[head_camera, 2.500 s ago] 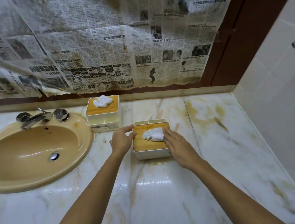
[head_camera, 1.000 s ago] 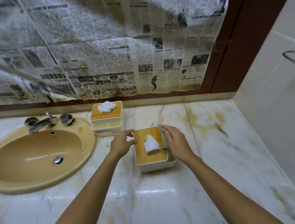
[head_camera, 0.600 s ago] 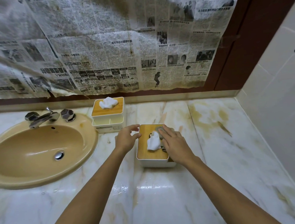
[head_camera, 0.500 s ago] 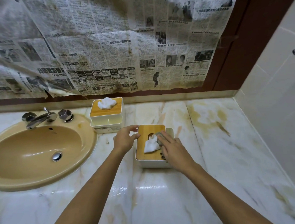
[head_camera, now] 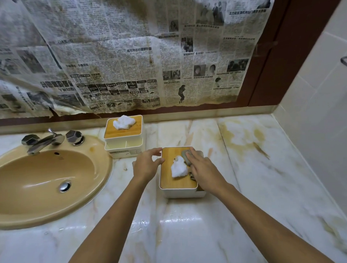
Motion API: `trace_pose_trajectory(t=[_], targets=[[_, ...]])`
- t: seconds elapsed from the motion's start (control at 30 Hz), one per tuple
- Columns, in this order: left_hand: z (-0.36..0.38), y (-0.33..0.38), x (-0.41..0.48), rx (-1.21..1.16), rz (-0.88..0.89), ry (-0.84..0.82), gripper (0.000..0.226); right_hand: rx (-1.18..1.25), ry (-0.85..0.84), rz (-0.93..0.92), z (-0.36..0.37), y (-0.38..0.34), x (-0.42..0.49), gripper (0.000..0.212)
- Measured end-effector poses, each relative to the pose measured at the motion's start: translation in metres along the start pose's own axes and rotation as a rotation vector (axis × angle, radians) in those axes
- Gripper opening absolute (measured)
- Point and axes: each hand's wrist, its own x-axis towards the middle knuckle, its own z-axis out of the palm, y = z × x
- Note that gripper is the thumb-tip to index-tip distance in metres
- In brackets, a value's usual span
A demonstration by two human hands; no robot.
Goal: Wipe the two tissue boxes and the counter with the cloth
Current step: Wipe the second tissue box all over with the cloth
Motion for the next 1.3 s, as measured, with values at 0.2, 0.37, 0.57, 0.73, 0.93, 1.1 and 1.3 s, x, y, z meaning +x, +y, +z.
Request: trace_pose_trajectory(t=[0.2, 0.37, 0.57, 0.73, 0.93, 1.1, 1.3], targets=[[0.001, -0.002, 0.001, 0.008, 0.0, -0.008, 0.038, -0.121, -0.046, 0.044, 0.005, -0.004, -0.013, 0.058], [0.0, -0.002, 0.0, 0.016, 0.004, -0.004, 0.038, -0.133, -0.03, 0.08, 0.005, 0.0, 0.029, 0.061], [0.0, -0.001, -0.001, 0.006, 0.006, 0.007, 0.038, -0.099, -0.03, 0.039, 0.012, 0.004, -0.003, 0.061], [0.0, 0.0, -0.002, 0.011, 0.013, 0.012, 0.037, -0.095, -0.017, 0.046, 0.008, 0.003, 0.003, 0.055], [0.0, 0.002, -0.005, -0.007, 0.019, 0.011, 0.037, -0.042, 0.016, 0.015, -0.012, 0.007, 0.04, 0.054], [0.003, 0.003, -0.011, -0.054, 0.037, -0.002, 0.041, 0.519, 0.189, 0.161, -0.021, 0.017, 0.033, 0.041], [-0.012, 0.015, -0.031, -0.093, 0.041, -0.343, 0.134, 0.723, 0.306, 0.231, -0.036, 0.023, 0.032, 0.036]])
